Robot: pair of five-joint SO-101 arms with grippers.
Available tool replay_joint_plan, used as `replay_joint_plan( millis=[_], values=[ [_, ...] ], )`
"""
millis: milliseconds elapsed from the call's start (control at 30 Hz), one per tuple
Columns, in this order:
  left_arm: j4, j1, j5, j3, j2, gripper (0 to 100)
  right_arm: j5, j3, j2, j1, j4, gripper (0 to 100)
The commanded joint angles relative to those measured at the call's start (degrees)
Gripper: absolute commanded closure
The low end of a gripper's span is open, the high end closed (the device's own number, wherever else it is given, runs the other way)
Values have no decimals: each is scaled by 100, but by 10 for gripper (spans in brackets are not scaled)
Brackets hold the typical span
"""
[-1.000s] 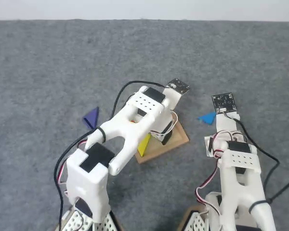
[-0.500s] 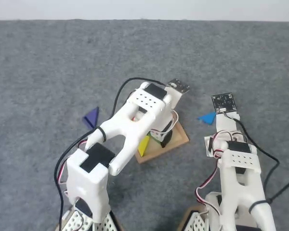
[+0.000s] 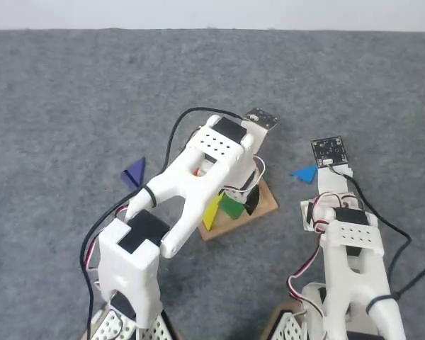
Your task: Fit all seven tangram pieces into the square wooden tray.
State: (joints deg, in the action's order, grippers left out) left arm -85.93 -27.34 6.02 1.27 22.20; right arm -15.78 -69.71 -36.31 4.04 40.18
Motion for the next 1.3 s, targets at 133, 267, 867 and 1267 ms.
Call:
replay_joint_plan(
  millis=[133, 267, 867, 1267],
  values=[
    [334, 211, 79, 31, 141, 724, 44, 44, -180, -57, -110, 950],
    [334, 193, 79, 13, 545, 724, 44, 44, -189, -57, -110, 950],
    [9, -97, 176, 356, 571, 724, 44, 35, -145, -57, -251, 950],
    [914, -193, 62, 277, -273, 749, 44, 35, -145, -57, -242, 950]
  ],
)
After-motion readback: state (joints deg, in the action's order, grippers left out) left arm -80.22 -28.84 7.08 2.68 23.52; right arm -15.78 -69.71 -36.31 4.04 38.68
